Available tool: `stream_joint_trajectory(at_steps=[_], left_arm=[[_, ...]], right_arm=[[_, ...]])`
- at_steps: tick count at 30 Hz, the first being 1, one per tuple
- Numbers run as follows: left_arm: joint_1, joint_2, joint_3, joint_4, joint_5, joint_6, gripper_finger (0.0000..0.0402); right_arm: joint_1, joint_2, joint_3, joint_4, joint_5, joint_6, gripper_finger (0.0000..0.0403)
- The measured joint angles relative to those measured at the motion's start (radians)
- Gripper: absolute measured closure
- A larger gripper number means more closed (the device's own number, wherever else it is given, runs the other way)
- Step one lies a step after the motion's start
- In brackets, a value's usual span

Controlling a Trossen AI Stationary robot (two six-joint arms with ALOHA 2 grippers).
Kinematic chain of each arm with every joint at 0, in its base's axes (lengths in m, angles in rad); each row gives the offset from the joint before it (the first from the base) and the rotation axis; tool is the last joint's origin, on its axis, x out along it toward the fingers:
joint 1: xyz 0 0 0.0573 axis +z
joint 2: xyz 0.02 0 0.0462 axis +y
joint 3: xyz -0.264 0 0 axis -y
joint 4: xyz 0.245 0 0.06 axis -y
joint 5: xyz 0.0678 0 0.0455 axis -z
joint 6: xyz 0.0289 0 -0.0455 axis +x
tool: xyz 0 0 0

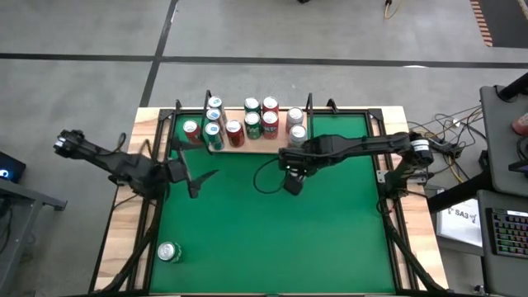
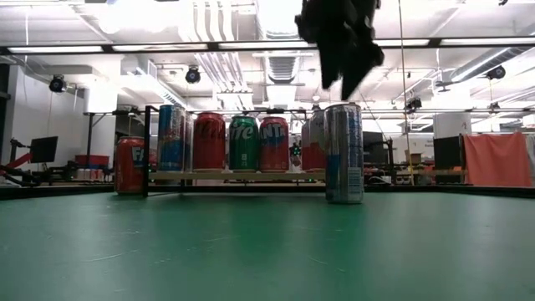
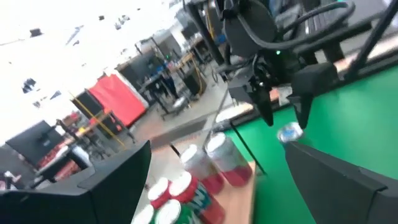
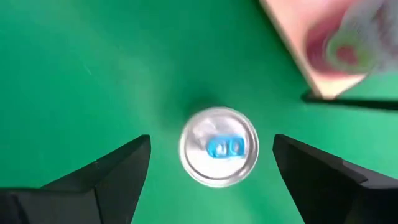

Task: Pick and place cans onto a shelf
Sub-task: Adjust the soda cans on the shelf

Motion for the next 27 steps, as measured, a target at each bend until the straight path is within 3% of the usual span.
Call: stream_joint_trajectory(at_steps=[8,16,27], left_arm=[[0.063,-0.130,-0.068,0.002,0.116,0.016,0.0045],[0.102,-0.186,-0.085,0.007,0.084,0.073,0.0045],[0.101,-0.236,-0.085,0.020,0.037,0.190,0.0045]], right_arm=[[-0.039,-0.001,0.153,0.139,0.085,-0.090,0.0076],[-0.160,0.026,0.240,0.465,0.084,-0.251,0.0076],[-0.398,0.221,0.410,0.493,0.085,-0.395,0.0079]])
